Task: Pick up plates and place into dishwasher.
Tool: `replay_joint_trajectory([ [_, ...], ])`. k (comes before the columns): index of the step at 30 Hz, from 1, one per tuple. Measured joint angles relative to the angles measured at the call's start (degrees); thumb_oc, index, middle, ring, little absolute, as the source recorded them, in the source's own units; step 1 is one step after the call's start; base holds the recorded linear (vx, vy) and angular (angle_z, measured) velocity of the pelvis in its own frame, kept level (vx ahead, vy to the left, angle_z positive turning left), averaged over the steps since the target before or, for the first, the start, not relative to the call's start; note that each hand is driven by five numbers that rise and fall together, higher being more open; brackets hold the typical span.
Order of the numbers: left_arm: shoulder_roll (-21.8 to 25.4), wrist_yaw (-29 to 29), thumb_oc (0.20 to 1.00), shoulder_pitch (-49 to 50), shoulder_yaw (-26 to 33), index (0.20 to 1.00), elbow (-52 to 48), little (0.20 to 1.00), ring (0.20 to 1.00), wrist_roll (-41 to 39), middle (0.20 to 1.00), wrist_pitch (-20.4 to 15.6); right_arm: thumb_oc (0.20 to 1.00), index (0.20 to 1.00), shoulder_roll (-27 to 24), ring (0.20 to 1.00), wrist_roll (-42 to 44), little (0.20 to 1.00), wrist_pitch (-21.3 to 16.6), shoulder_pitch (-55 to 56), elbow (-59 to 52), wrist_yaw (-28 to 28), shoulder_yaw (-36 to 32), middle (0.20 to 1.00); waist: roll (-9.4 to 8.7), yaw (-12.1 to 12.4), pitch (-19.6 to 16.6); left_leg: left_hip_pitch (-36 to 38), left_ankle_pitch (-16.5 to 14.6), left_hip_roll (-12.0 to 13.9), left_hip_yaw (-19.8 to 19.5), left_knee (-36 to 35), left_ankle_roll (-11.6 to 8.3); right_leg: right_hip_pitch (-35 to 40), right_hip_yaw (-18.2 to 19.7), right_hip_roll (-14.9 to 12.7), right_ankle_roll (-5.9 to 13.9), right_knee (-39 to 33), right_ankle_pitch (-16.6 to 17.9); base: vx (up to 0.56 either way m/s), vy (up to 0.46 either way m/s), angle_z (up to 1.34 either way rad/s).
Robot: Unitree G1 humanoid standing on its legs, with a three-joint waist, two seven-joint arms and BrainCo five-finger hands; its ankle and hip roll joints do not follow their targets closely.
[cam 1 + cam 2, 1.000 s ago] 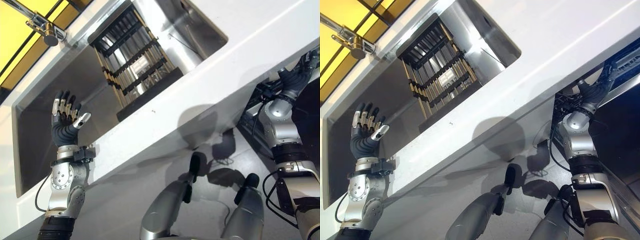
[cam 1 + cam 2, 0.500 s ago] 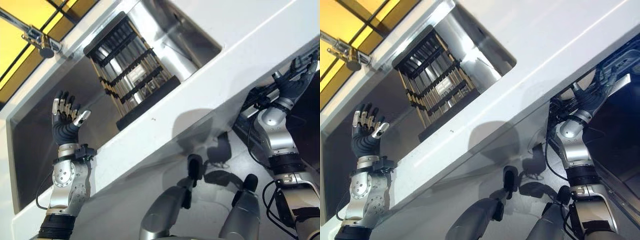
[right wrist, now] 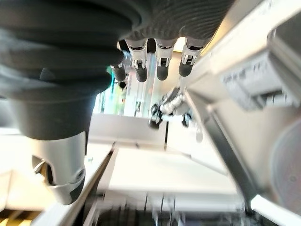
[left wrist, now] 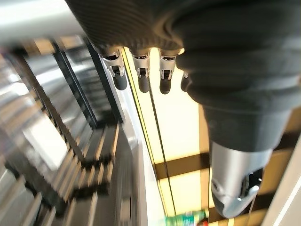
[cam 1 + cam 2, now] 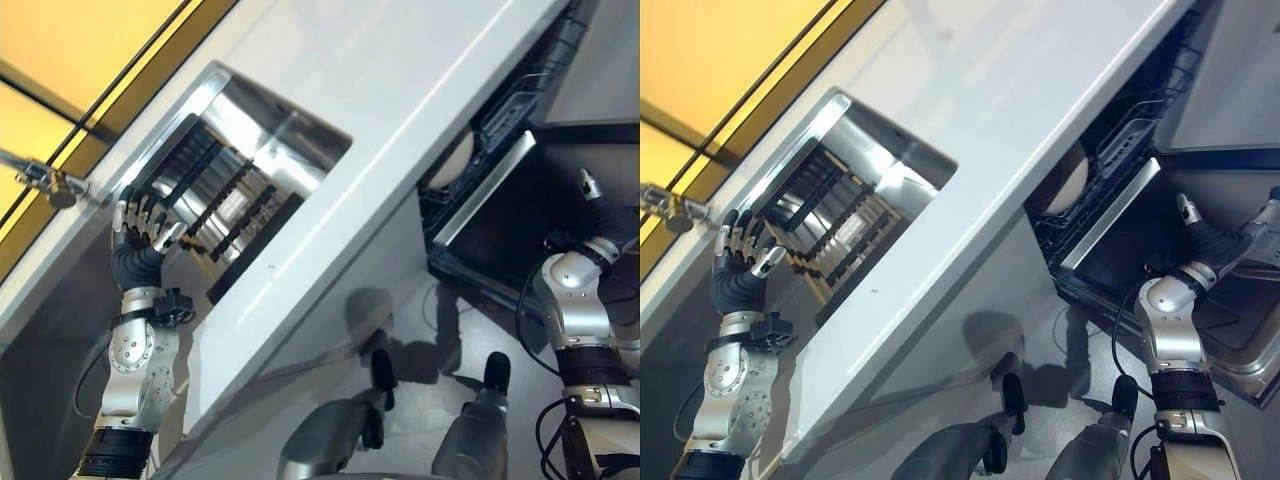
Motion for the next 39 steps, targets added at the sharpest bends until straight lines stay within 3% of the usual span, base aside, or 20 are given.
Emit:
replay_joint_trajectory([
  [2,-0.39,0.01,1.0,-0.96,0.23,1.0,0.05,1.0,1.0,0.87,1.0,0.5,1.0,1.0,1.34,1.0,0.05,1.0,-1.09,3.29,-0.68,-0.09,0.2,1.0,-0.54,0.59,0.07,-0.02,-4.03,1.59,-0.05,5.98,-0.66,-1.4,-1.72,0.78,-2.42,6.14,-1.96,0.02,-0.178,-0.57],
  [4,-0.88,0.0,1.0,0.11,1.3,1.0,0.47,1.0,1.0,3.22,1.0,0.58,1.0,1.0,4.37,1.0,0.13,1.0,-2.84,7.46,-1.58,-0.31,0.33,1.0,-2.6,1.71,-1.05,-0.35,-8.65,2.36,-0.55,10.91,-0.22,-1.33,-2.68,2.12,-3.35,6.74,-3.25,0.04,-0.259,-0.93],
  [5,-2.14,-0.21,1.0,0.58,1.56,1.0,1.6,1.0,1.0,4.07,1.0,0.6,1.0,1.0,5.39,1.0,0.33,1.0,-3.73,9.58,-1.22,-0.74,0.37,1.0,-2.62,1.7,-2.8,-0.85,-9.05,5.02,0.61,11.39,-0.23,-1.74,-4.05,2.96,-2.64,9.1,-6.42,0.02,-0.27,-0.84],
  [6,-3.05,-0.68,1.0,2.15,2.26,1.0,1.62,1.0,1.0,4.39,1.0,0.73,1.0,1.0,6.63,1.0,0.97,1.0,-3.95,11.52,-0.84,-1.16,0.79,1.0,-3.35,1.91,-4.52,-1.14,-8.81,7.15,1.44,11.28,-0.7,-5.21,-3.74,4.05,-7.14,21.25,-11.25,-0.01,-0.254,-0.53],
  [7,-2.28,-1.16,1.0,3.29,3.0,1.0,1.31,1.0,1.0,4.41,1.0,0.71,1.0,1.0,8.13,1.0,1.4,1.0,-4.12,12.9,-0.86,-1.56,0.7,1.0,-5.44,1.81,-5.43,-0.76,-8.63,7.92,1.81,11.28,-1.38,-5.23,-3.99,4.36,-8.25,29.01,-14.6,-0.04,-0.199,-0.5],
  [8,-1.21,-1.26,1.0,4.25,3.33,1.0,1.67,1.0,1.0,4.41,1.0,0.68,1.0,1.0,8.95,1.0,1.84,1.0,-4.43,14.33,-0.89,-2.29,0.51,1.0,-8.25,1.84,-6.56,0.0,-8.15,8.33,3.99,10.86,-3.04,-3.18,-5.16,3.45,-9.22,30.61,-17.82,-0.1,-0.197,-0.64],
  [9,-0.28,-1.27,1.0,5.5,3.95,1.0,2.31,1.0,1.0,4.4,1.0,0.63,1.0,1.0,9.62,1.0,2.11,1.0,-4.75,14.97,-0.9,-2.41,0.12,1.0,-10.24,3.5,-7.73,0.19,-8.51,8.35,5.78,11.65,-4.1,-0.78,-5.96,3.28,-9.12,27.57,-20.18,-0.13,-0.144,-0.95],
  [10,0.62,-1.31,1.0,5.87,4.3,1.0,3.96,1.0,1.0,4.35,1.0,0.64,1.0,1.0,9.36,1.0,2.49,1.0,-4.96,15.0,-0.77,-2.75,-0.27,1.0,-11.11,4.68,-8.1,-0.91,-8.68,9.15,4.37,14.29,-4.29,2.17,-5.91,5.72,-7.64,20.78,-22.44,-0.16,-0.113,-1.0],
  [12,0.27,-1.47,1.0,6.09,4.15,1.0,5.19,1.0,1.0,4.37,1.0,0.73,1.0,1.0,7.84,1.0,3.13,1.0,-4.85,13.8,-0.88,-3.32,-0.55,1.0,-9.54,4.35,-7.84,-6.51,-9.62,9.71,-0.73,20.38,-4.58,2.96,-4.0,7.66,-7.36,16.26,-20.98,-0.13,-0.018,-0.6],
  [13,0.26,-1.74,1.0,6.11,4.14,1.0,5.06,1.0,1.0,4.4,1.0,0.62,1.0,1.0,7.22,1.0,3.65,1.0,-4.7,13.94,-0.79,-3.36,-0.73,1.0,-9.3,4.05,-7.77,-7.22,-9.47,8.5,-1.79,18.07,-4.33,2.26,-2.49,7.57,-7.71,16.28,-20.59,-0.08,0.029,-0.38],
  [16,0.16,-1.61,1.0,6.01,3.46,1.0,5.06,1.0,1.0,4.4,1.0,0.59,1.0,1.0,5.98,1.0,4.74,1.0,-4.36,14.94,-0.73,-2.6,-0.65,1.0,-6.23,2.6,-6.96,-8.32,-7.63,7.24,-1.09,15.09,-2.47,2.08,0.12,8.26,-7.82,17.34,-20.56,-0.04,0.073,-0.53],
  [17,-0.04,-1.48,1.0,6.1,3.41,1.0,4.86,1.0,1.0,4.4,1.0,0.58,1.0,1.0,5.39,1.0,4.96,1.0,-4.37,15.48,-0.71,-2.17,-0.38,1.0,-4.21,1.61,-6.74,-8.27,-5.06,7.57,-0.67,14.67,-2.22,1.19,1.28,8.68,-7.61,18.71,-21.06,-0.01,0.148,-0.71],
  [18,-0.54,-1.13,1.0,6.24,3.43,1.0,4.77,1.0,1.0,4.41,1.0,0.58,1.0,1.0,4.91,1.0,5.35,1.0,-4.4,16.18,-0.59,-1.68,0.16,1.0,-2.7,1.31,-6.33,-8.09,-3.98,8.14,0.23,14.56,-3.56,0.04,1.78,8.82,-7.1,20.86,-22.2,0.0,0.175,-0.67],
  [21,-2.83,-0.33,1.0,6.52,3.31,1.0,4.6,1.0,1.0,4.41,1.0,1.03,1.0,1.0,6.78,1.0,7.17,1.0,-4.72,19.23,0.59,0.86,1.56,1.0,-1.83,-1.17,-4.07,-8.6,-4.41,6.54,4.17,15.38,-2.26,-3.74,4.13,6.38,-6.61,24.56,-23.06,0.01,0.174,-0.45],
  [24,-3.03,0.21,1.0,6.95,3.21,1.0,4.08,1.0,1.0,4.4,1.0,1.08,1.0,1.0,9.08,1.0,13.9,1.0,-7.9,21.35,2.62,5.02,2.0,1.0,-1.3,-3.14,-1.55,-10.05,-4.79,6.05,5.86,17.13,-2.11,-7.15,4.86,4.43,-5.65,28.49,-23.95,-0.04,0.18,-0.27],
  [27,-2.86,0.58,1.0,5.78,3.24,1.0,1.92,1.0,1.0,4.4,1.0,0.24,1.0,1.0,9.11,1.0,23.45,1.0,-12.35,21.15,5.03,10.73,1.96,1.0,0.32,-3.16,0.19,-15.18,-4.84,6.22,6.42,20.31,-2.24,-13.7,6.07,4.12,-6.44,33.82,-25.29,-0.07,0.092,-0.06],
  [30,-2.02,1.23,1.0,5.29,3.0,1.0,0.1,1.0,1.0,4.38,1.0,-0.9,1.0,1.0,9.33,1.0,29.82,1.0,-14.64,18.85,7.78,16.09,4.27,1.0,0.33,-2.86,0.21,-19.39,-4.86,5.94,6.47,23.02,-3.11,-19.32,6.99,3.44,-7.74,39.65,-27.36,-0.02,0.035,0.09],
  [34,0.2,3.31,1.0,3.5,1.42,1.0,0.2,1.0,1.0,4.47,1.0,-3.61,1.0,1.0,9.07,1.0,45.75,1.0,-20.8,10.54,10.85,26.98,5.01,1.0,1.15,-2.41,-0.41,-27.46,-4.07,5.95,6.11,26.49,-4.09,-28.79,7.31,2.45,-9.48,46.48,-29.41,-0.02,-0.023,0.17],
  [39,2.46,2.66,1.0,1.49,1.09,1.0,-0.27,1.0,1.0,4.4,1.0,-5.79,1.0,1.0,7.2,1.0,56.62,1.0,-21.06,1.59,13.15,41.91,5.05,1.0,1.97,0.43,-1.02,-34.46,-4.04,6.0,5.82,31.7,-4.28,-35.8,6.42,0.9,-11.41,53.47,-31.77,0.02,-0.034,0.28],
])
